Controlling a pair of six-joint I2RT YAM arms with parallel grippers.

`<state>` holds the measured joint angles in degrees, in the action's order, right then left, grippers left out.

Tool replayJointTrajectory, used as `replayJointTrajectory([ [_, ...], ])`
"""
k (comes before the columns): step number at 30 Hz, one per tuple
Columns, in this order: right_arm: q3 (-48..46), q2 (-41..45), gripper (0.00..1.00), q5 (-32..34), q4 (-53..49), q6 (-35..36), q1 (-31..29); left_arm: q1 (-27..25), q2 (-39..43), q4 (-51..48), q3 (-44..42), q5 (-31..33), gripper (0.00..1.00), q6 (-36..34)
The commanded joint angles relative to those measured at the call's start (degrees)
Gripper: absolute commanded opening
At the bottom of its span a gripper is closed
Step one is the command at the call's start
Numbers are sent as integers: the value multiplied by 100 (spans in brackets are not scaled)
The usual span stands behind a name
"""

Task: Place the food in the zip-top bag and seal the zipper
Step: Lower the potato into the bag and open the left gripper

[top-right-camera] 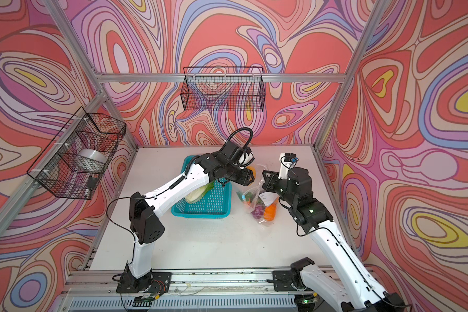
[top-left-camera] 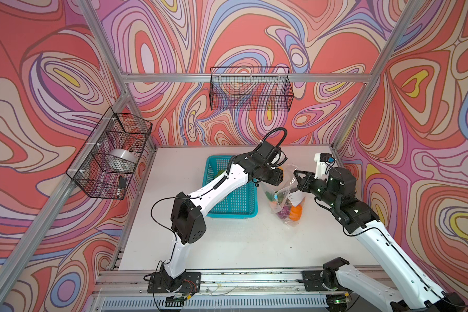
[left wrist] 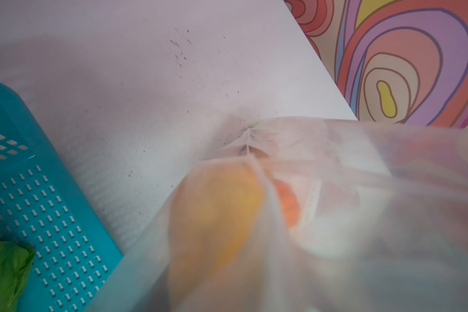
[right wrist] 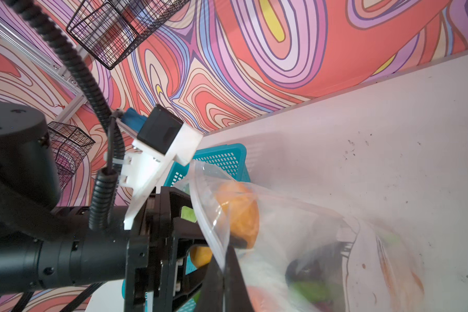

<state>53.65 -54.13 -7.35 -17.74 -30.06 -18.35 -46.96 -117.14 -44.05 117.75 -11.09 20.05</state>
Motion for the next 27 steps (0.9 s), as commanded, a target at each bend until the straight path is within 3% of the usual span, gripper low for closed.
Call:
replayJointTrajectory([
  [1,176,-195,0,-50,28,36,8,-40,-55,-181,134,222,53,-133],
  [16,247,-252,0,-3,64,-191,7,-33,-313,-176,357,267,54,-248],
  [21,266,-240,0,-24,121,-201,7,-41,-406,-403,505,328,87,-187],
  [27,265,-248,0,-39,157,-192,7,-42,-304,-375,494,345,91,-160],
])
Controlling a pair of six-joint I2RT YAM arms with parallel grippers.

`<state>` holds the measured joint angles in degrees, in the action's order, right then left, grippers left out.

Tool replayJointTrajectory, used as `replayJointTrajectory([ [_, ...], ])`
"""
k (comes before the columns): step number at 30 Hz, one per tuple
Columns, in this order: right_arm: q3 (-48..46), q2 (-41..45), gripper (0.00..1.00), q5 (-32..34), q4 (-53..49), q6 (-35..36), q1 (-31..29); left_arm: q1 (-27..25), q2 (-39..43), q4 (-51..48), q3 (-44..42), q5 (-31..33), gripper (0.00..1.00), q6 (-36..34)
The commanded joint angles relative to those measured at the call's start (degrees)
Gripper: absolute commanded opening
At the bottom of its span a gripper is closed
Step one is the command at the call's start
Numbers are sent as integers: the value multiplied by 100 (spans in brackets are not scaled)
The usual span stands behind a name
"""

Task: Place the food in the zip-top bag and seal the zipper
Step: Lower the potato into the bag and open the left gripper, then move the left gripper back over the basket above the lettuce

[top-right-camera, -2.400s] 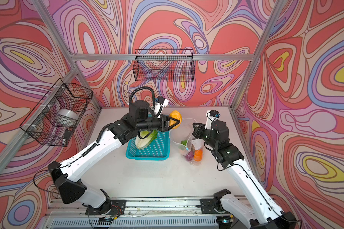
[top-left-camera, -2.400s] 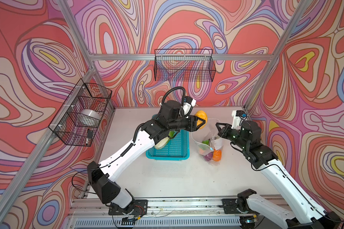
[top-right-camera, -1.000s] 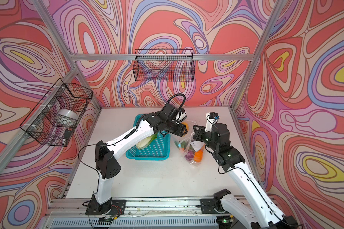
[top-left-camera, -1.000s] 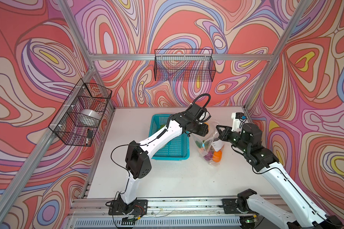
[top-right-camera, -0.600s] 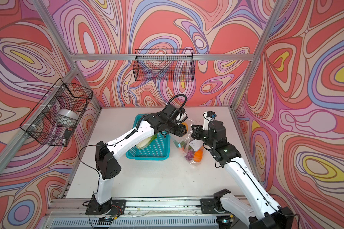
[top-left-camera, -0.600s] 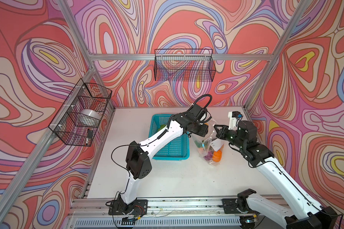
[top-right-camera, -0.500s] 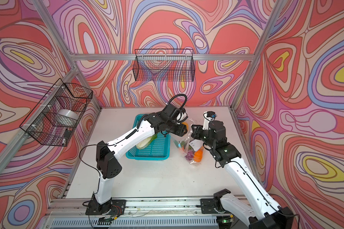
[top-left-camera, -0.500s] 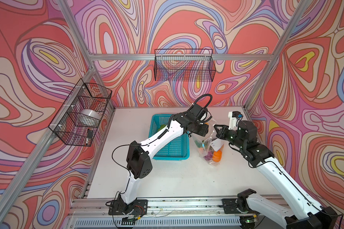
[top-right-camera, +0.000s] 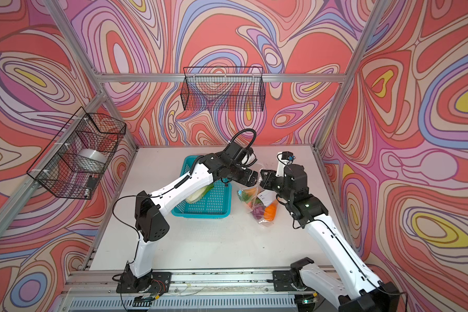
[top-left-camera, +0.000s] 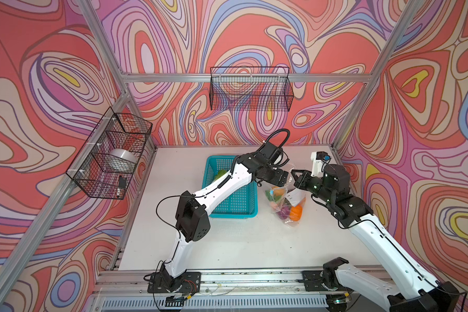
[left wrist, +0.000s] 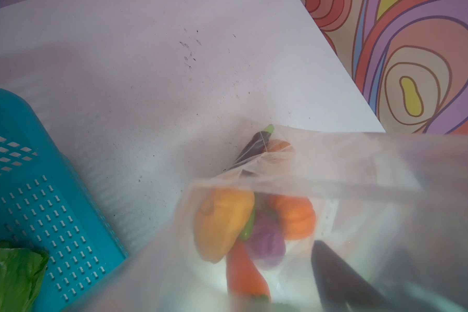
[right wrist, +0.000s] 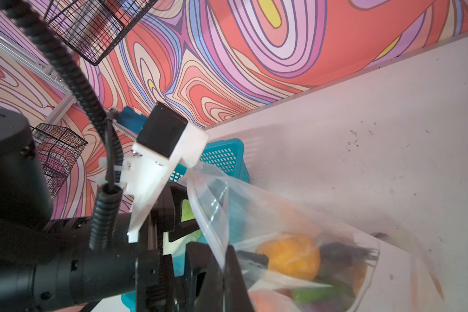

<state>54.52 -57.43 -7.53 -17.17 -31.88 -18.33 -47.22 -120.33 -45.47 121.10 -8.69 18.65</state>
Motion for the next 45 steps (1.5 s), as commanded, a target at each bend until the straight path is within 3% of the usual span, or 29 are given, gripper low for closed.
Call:
replayJointTrajectory([
  [1,173,84,0,-22,92,-3,5,-19,49,-225,160,126,91,-12],
  [5,177,106,0,9,49,17,5,-22,271,-208,168,132,92,38],
  [8,162,103,0,47,40,15,5,-23,536,-135,151,144,100,94],
  [16,165,135,0,95,29,-44,5,-7,1385,476,-419,382,100,156],
  [23,211,153,0,93,-6,-29,5,115,2034,732,-1291,1276,100,43],
  [32,193,129,0,84,1,-40,5,572,2140,1010,-2304,440,86,619],
  [35,213,127,0,70,-14,-55,5,569,1837,908,-2119,100,76,617],
  [42,192,179,0,138,-61,-27,5,565,1576,756,-1710,-445,18,613],
  [45,123,171,0,131,-9,-25,5,565,1700,785,-1717,-551,0,586],
])
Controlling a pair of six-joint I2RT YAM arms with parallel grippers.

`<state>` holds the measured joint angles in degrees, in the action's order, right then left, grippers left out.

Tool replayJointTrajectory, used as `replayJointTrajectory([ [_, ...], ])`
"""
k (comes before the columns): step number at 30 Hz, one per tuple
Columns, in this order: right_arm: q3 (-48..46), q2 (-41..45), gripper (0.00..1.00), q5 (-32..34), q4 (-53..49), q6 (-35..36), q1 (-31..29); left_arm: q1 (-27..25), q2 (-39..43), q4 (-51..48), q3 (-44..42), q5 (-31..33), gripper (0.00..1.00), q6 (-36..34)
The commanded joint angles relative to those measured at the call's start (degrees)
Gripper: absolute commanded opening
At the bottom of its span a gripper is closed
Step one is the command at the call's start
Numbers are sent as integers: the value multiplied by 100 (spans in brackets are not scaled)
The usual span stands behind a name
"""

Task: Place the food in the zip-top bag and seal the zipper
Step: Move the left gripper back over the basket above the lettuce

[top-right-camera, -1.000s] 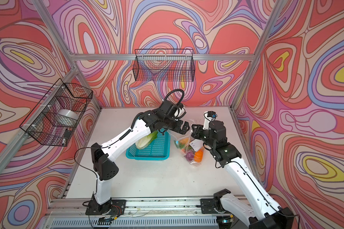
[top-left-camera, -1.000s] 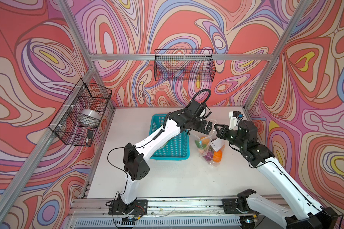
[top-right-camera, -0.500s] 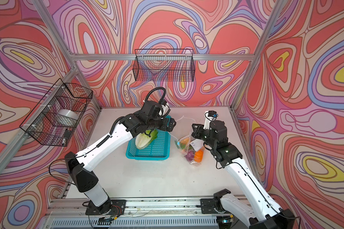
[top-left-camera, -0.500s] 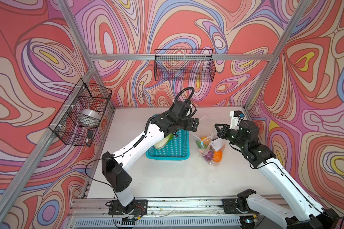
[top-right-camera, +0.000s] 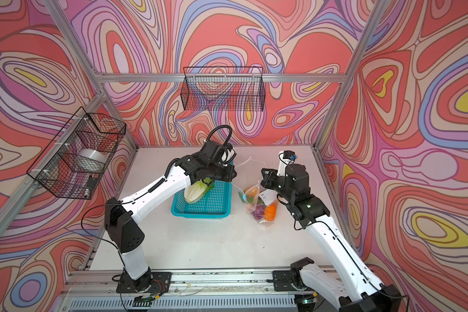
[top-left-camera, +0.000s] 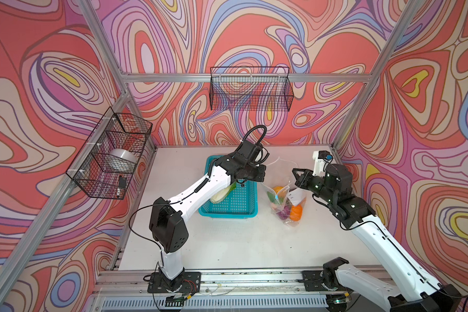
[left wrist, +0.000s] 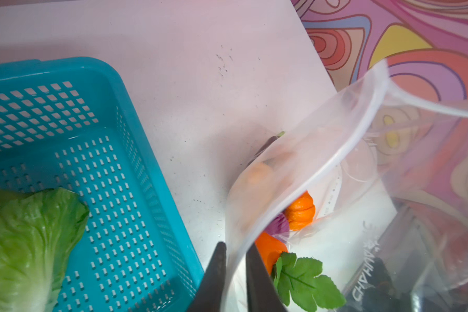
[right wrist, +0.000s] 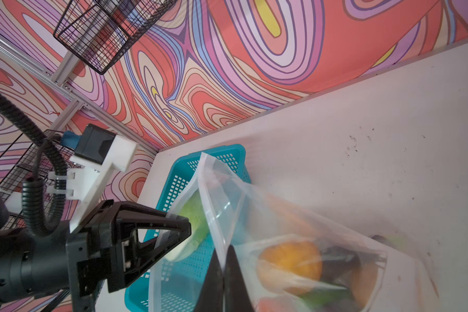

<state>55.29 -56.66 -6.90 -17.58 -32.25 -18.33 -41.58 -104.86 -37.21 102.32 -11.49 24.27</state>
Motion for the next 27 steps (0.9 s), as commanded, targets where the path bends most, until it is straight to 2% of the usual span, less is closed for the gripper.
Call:
replayJointTrajectory([
  [1,16,85,0,73,56,3,5,4,190,-49,160,-278,0,18],
  [8,-39,31,0,138,43,178,5,2,370,-152,372,-292,0,-18],
  [17,-34,65,0,413,-75,670,5,5,103,-357,1114,-310,0,81],
  [27,197,-88,0,439,-87,802,5,-1,80,-225,1154,-231,0,86],
])
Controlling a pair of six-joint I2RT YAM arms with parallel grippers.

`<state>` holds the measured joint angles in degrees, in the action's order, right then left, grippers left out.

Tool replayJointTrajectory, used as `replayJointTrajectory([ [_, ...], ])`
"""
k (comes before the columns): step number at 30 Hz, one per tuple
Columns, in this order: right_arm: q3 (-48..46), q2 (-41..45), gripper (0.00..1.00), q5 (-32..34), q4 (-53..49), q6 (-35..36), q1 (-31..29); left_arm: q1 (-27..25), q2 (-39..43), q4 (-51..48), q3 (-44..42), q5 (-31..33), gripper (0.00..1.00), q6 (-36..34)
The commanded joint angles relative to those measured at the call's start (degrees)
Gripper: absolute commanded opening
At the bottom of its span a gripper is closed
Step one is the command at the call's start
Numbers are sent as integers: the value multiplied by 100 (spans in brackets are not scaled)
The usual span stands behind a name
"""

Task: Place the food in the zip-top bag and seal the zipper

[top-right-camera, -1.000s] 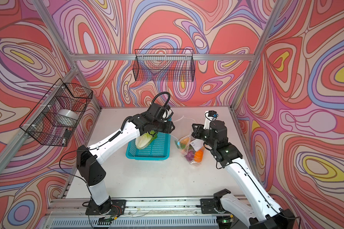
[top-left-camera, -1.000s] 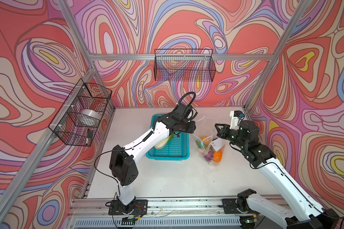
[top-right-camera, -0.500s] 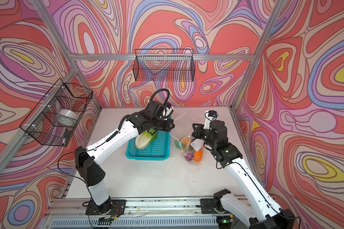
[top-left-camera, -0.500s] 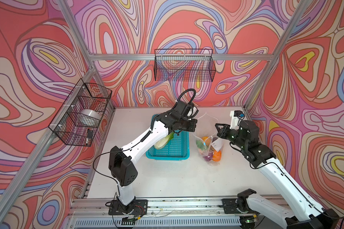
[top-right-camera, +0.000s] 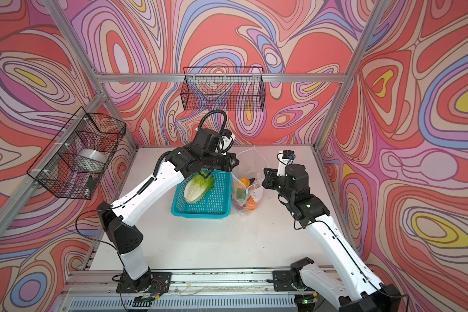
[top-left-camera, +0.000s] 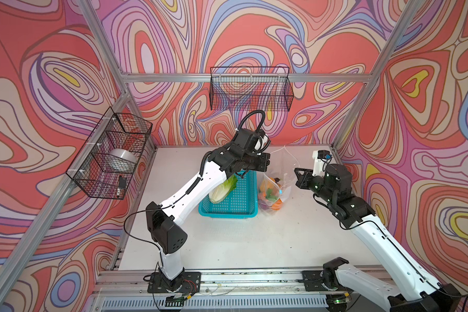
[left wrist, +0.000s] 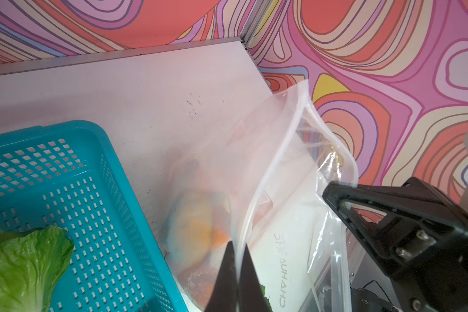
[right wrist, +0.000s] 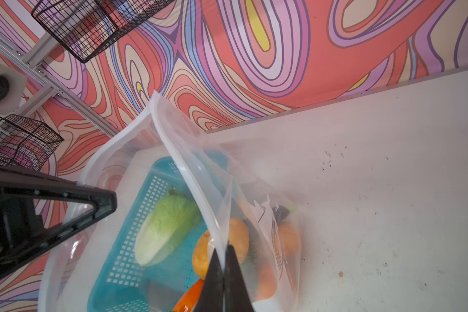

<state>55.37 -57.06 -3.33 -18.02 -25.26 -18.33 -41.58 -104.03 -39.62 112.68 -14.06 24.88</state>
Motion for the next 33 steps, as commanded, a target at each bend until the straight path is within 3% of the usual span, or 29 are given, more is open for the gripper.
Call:
replayJointTrajectory([
  [1,198,-43,0,73,-44,83,5,1,-3,42,101,27,0,17],
  [10,408,78,0,53,-152,-82,5,-62,384,313,-159,-145,0,38],
  [19,1271,354,0,294,-584,383,5,-299,1069,799,-770,139,0,156],
  [26,821,327,0,259,-605,216,5,-297,958,887,-1433,774,0,78],
  [33,384,306,0,272,-483,54,5,-282,644,1026,-1630,738,0,64],
])
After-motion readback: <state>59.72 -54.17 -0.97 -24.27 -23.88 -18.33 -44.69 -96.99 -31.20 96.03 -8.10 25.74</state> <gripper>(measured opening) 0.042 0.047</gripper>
